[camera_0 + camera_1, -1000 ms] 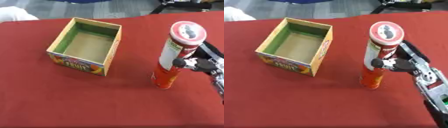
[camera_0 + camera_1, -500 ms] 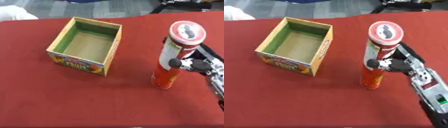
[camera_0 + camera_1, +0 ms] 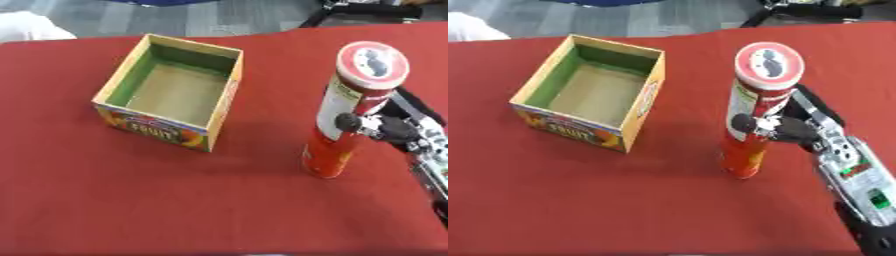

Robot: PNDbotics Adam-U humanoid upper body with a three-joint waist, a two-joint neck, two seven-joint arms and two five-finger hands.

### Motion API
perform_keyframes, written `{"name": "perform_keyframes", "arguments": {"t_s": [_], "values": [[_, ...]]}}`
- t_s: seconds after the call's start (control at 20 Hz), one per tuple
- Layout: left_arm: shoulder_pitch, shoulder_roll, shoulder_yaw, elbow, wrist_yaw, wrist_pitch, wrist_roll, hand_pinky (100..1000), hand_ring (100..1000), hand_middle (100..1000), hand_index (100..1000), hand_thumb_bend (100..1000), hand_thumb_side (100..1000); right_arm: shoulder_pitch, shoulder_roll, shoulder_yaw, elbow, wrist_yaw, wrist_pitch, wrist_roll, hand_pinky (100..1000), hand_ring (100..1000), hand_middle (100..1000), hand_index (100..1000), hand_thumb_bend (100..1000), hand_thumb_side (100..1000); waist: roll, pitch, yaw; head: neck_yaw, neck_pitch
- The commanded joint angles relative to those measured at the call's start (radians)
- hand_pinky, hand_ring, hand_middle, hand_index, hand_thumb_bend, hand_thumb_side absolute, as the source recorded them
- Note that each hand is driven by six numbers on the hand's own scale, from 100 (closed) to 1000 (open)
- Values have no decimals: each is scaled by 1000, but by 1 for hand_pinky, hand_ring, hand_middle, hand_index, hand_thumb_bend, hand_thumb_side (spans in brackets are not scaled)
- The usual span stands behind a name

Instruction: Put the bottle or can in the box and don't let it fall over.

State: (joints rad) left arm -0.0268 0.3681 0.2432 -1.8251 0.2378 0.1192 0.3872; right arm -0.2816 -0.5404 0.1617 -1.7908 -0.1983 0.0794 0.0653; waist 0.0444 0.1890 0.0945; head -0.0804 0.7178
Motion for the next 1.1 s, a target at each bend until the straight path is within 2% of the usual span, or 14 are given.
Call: {"name": "perform_keyframes", "arguments": {"t_s": [0.05,0.35,0.75,1.1], "values": [[-8,17,3,-14,-1,-2,-2,717,832,761,788,427,776,-17,-15,-3,-22,-11,2,-14,713,650,519,561,1000,541,-2,-10,1,0,-11],[-8,17,4,-14,-1,-1,-2,718,831,761,788,427,775,-31,-19,-9,-40,-5,2,-27,711,630,482,511,1000,541,-2,-12,1,1,-9],[-6,18,3,-14,-1,-1,-2,718,831,761,788,426,775,-50,-25,-19,-58,5,7,-44,709,620,470,500,1000,541,-3,-13,-2,0,-7],[-5,20,4,-14,-1,-2,-2,718,830,761,789,427,775,-100,-31,-25,-97,7,13,-60,709,609,442,464,1000,541,-3,-17,-2,-1,-3]]}}
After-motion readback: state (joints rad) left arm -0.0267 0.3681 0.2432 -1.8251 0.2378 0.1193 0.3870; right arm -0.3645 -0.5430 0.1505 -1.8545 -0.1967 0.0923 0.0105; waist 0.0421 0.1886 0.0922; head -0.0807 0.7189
